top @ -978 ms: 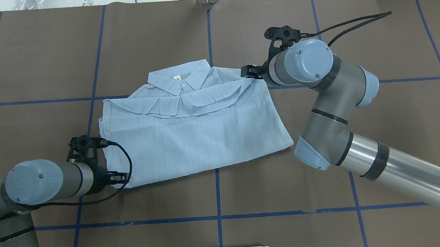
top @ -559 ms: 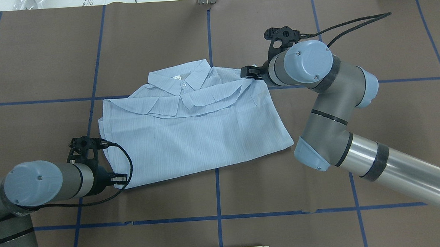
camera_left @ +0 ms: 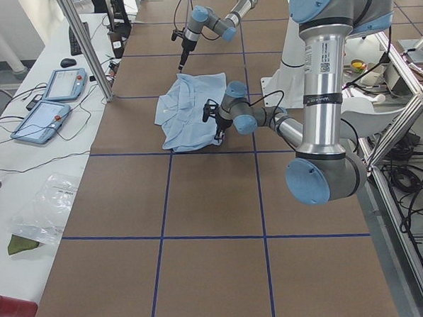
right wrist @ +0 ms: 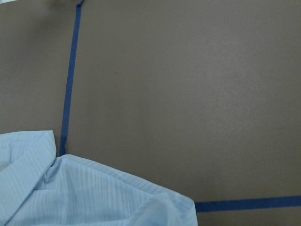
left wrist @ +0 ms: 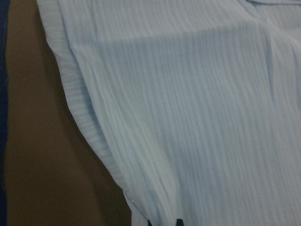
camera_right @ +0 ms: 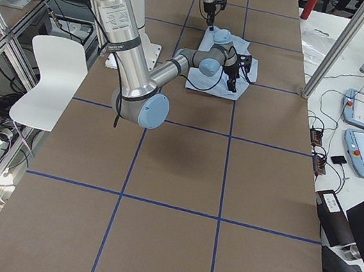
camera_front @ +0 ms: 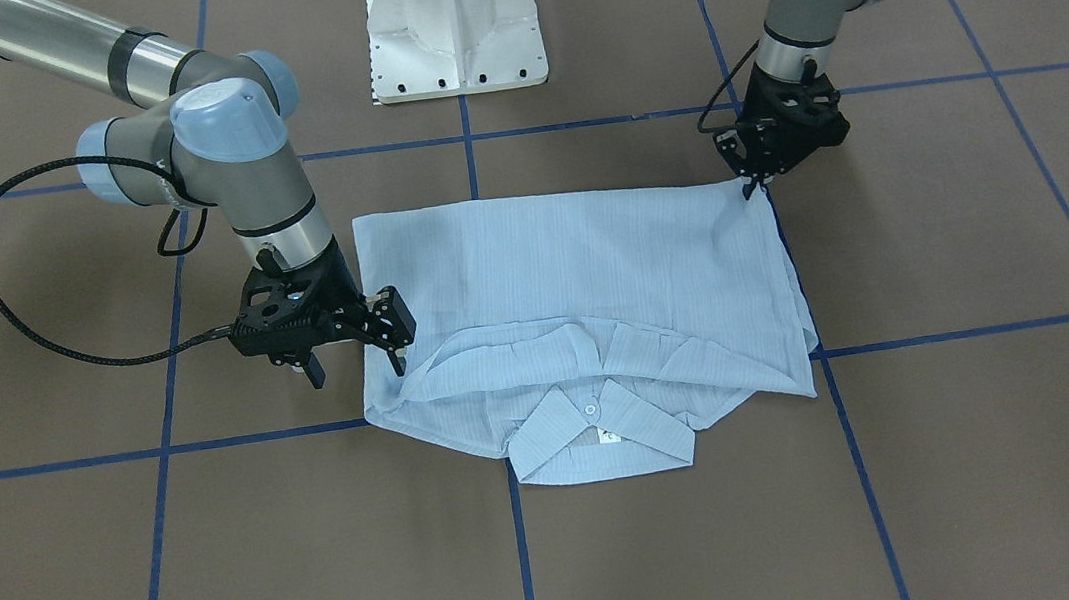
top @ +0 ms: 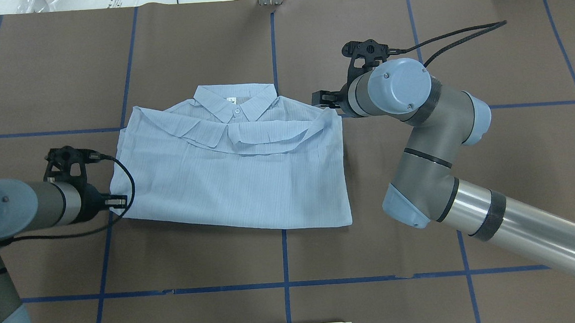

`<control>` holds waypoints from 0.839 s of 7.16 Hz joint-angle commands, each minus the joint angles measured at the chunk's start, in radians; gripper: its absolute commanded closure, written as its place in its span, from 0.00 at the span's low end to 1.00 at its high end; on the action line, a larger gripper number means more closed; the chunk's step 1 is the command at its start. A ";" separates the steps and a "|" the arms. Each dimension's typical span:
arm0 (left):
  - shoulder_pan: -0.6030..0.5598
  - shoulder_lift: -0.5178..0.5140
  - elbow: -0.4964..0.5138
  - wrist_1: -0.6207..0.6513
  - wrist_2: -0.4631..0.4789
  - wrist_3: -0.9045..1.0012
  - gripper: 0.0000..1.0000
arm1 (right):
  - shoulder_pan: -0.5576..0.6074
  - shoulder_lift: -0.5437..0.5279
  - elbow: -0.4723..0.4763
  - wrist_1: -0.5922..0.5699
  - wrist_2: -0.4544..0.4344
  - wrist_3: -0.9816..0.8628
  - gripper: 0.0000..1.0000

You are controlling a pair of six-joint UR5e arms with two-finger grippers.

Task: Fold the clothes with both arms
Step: 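Grasp the folded shirt's side edge with the left gripper and drag it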

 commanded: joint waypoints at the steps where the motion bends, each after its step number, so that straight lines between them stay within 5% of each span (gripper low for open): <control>1: -0.175 -0.174 0.178 0.000 0.048 0.106 1.00 | -0.003 0.002 0.006 0.001 0.000 0.011 0.00; 4: -0.314 -0.538 0.616 -0.019 0.067 0.159 1.00 | -0.019 0.000 0.029 0.000 -0.012 0.017 0.00; 6: -0.355 -0.731 0.931 -0.201 0.079 0.165 1.00 | -0.026 -0.020 0.064 -0.002 -0.017 0.018 0.00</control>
